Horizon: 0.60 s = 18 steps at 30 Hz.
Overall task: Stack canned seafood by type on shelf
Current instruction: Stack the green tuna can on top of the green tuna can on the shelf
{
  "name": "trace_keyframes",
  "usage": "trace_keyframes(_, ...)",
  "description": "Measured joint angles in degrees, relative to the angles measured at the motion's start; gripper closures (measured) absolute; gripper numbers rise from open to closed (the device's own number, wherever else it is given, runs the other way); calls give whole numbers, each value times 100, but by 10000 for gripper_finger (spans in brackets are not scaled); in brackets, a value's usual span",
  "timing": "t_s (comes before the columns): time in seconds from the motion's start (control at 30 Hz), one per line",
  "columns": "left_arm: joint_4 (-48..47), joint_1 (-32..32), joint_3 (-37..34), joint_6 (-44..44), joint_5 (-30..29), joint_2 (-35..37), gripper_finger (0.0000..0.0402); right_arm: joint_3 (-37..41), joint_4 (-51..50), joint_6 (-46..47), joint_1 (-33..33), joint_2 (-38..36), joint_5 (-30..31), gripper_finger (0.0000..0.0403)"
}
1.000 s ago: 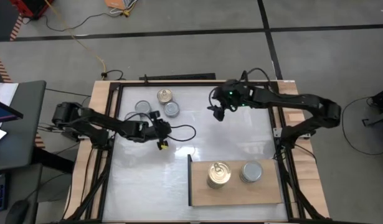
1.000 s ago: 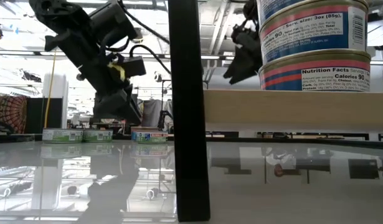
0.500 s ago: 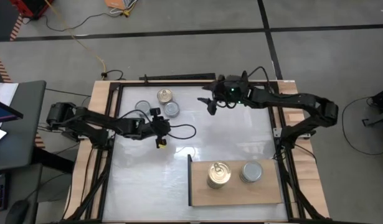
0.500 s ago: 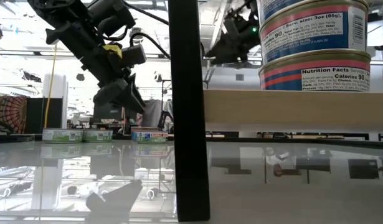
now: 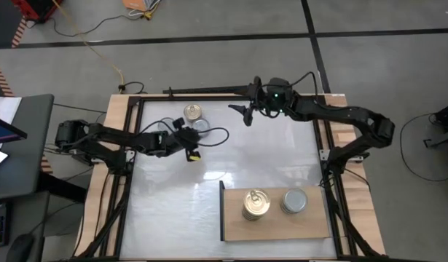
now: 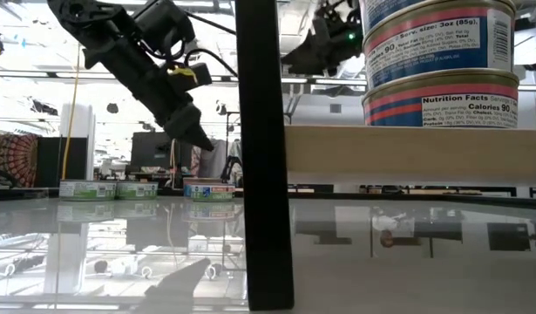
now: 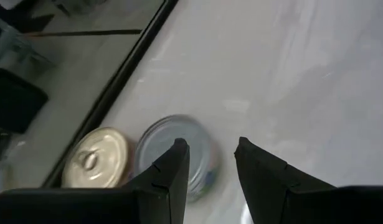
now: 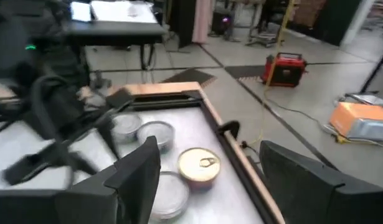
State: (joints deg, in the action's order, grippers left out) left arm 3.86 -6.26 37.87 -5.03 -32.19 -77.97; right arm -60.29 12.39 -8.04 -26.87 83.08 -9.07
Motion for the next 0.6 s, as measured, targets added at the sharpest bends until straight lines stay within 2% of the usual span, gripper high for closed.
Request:
trace_keyframes(0.3, 214, 20, 0, 455, 610, 2, 278, -4, -333, 412, -103, 64, 8, 101)
trace_keyframes(0.6, 147, 22, 0, 624, 798, 2, 278, -4, -155, 305, 174, 64, 9, 101)
